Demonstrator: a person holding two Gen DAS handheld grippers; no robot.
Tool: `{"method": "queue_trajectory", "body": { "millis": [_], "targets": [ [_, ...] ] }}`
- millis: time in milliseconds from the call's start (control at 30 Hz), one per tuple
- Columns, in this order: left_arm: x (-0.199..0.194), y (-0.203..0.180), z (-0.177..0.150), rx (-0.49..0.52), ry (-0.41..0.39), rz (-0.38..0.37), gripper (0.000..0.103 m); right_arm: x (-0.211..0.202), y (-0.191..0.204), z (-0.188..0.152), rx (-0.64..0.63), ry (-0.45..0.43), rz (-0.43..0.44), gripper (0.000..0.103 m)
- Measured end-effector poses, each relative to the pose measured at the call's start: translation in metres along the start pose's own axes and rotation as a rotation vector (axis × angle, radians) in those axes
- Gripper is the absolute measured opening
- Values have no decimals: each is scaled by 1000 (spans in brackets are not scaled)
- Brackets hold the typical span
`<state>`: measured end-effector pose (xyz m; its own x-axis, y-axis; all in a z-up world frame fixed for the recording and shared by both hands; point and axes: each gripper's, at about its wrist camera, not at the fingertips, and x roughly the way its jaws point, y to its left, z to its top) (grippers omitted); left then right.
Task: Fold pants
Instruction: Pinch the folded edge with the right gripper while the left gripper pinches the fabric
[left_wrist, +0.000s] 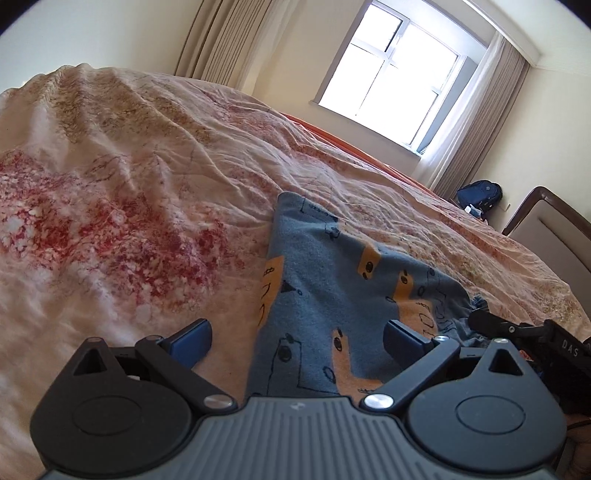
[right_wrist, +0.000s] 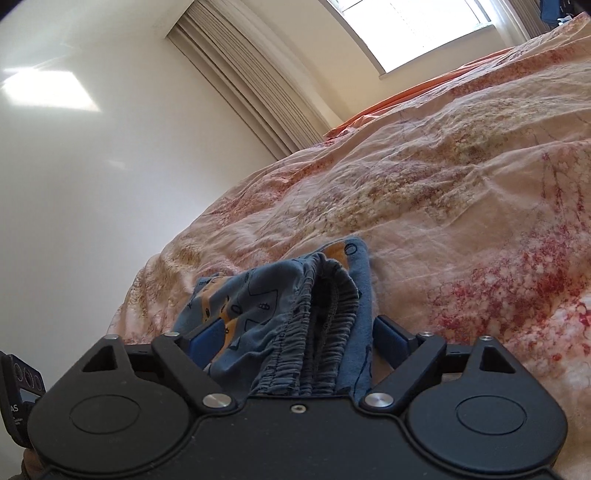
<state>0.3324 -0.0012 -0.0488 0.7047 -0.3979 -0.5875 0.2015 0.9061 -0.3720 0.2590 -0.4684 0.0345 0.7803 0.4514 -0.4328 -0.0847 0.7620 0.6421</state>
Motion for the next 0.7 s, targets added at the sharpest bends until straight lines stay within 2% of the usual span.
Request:
{"method": "queue_trajectory", "body": {
  "millis": [33, 100, 133, 167, 200, 267, 300, 367, 467, 533, 600, 700],
  "targets": [
    [0, -1, 0, -5, 8, 2, 92, -1, 0, -1, 0, -2, -5, 80],
    [0, 0, -1, -22, 20, 16, 81, -4, -1, -4, 7, -8, -24, 65],
    [0, 0, -1, -30, 25, 27, 74, -4, -2, -6, 14, -11, -38, 61],
    [1, 0, 0, -39, 32, 40, 65, -5, -3, -7, 21, -15, -49, 52],
    [1, 1, 1, -48, 37, 45, 63, -6, -5, -7, 35, -18, -51, 48],
    [0, -1, 2, -59, 38, 34, 45, -8, -5, -8, 50, -23, -48, 40],
    [0, -5, 2, -51, 36, 45, 44, -9, -4, -8, 41, -24, -51, 35],
    [-1, -13, 3, -29, 32, 63, 28, -12, 2, -8, 14, -36, -58, 28],
    [-4, -26, 5, 1, 19, 94, 18, -18, 10, -5, -28, -65, -58, 21],
    [-10, -34, 7, 8, 0, 95, 16, -26, 14, -1, -54, -86, -58, 17],
    [-14, -42, 9, 15, -16, 85, 15, -35, 18, 3, -76, -106, -55, 16],
    [-18, -60, 8, 28, -23, 34, 15, -55, 21, 10, -125, -152, -96, 16]
  ]
}}
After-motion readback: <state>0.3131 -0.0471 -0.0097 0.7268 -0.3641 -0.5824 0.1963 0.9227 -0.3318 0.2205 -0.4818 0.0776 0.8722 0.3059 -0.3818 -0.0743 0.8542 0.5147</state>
